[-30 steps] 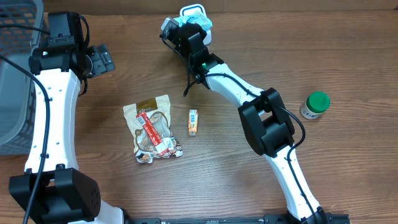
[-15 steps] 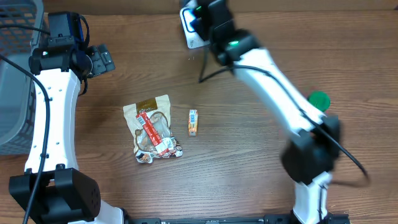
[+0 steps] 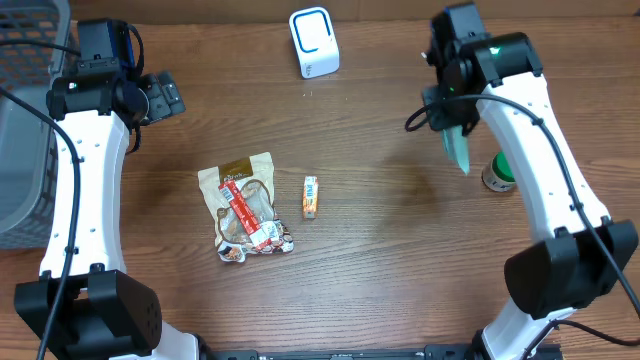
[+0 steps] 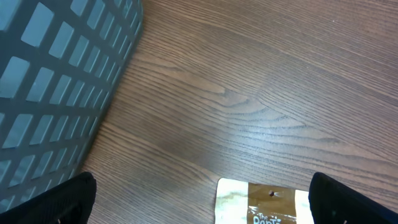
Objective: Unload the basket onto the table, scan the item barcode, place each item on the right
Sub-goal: 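Move the wipes pack right and set it down near the jar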
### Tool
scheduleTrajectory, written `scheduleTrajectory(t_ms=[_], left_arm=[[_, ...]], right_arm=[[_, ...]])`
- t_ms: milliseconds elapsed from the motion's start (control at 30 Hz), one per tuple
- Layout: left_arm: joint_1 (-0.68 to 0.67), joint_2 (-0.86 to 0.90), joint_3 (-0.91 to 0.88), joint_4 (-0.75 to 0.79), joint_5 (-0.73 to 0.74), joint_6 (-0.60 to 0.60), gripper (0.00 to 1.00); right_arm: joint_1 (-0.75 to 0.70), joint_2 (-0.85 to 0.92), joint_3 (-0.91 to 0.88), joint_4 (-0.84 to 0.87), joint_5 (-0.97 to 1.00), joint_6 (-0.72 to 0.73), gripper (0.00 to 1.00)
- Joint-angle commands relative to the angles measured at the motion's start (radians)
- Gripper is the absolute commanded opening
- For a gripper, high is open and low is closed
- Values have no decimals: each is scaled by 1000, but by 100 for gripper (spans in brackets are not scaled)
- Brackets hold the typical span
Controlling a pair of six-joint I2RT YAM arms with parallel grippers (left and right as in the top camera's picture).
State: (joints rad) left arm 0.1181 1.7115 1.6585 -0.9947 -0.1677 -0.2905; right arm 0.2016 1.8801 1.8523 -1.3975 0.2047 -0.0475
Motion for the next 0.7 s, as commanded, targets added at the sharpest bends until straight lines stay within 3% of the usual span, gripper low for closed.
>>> scheduleTrajectory(t_ms=[0,267,367,433,467,667], left_arm=[[0,-11,14,2,4,-21,100],[0,-11,14,2,4,-21,100],[0,-11,14,2,4,-21,100],[0,-11,14,2,4,-21,100],[0,-11,14,2,4,-21,100],[0,-11,14,2,4,-21,100]], right_arm=[[-52,-3,-81,11,-49,26,4],[-132,-3,-251,111,-49,25,8],[-147,-3,-277,129,-49,25,24],[-155,-3,-281,133,-49,26,45],[-157,-3,-281,133,-50,26,51],[-157,-3,-281,165,-108,73,59]])
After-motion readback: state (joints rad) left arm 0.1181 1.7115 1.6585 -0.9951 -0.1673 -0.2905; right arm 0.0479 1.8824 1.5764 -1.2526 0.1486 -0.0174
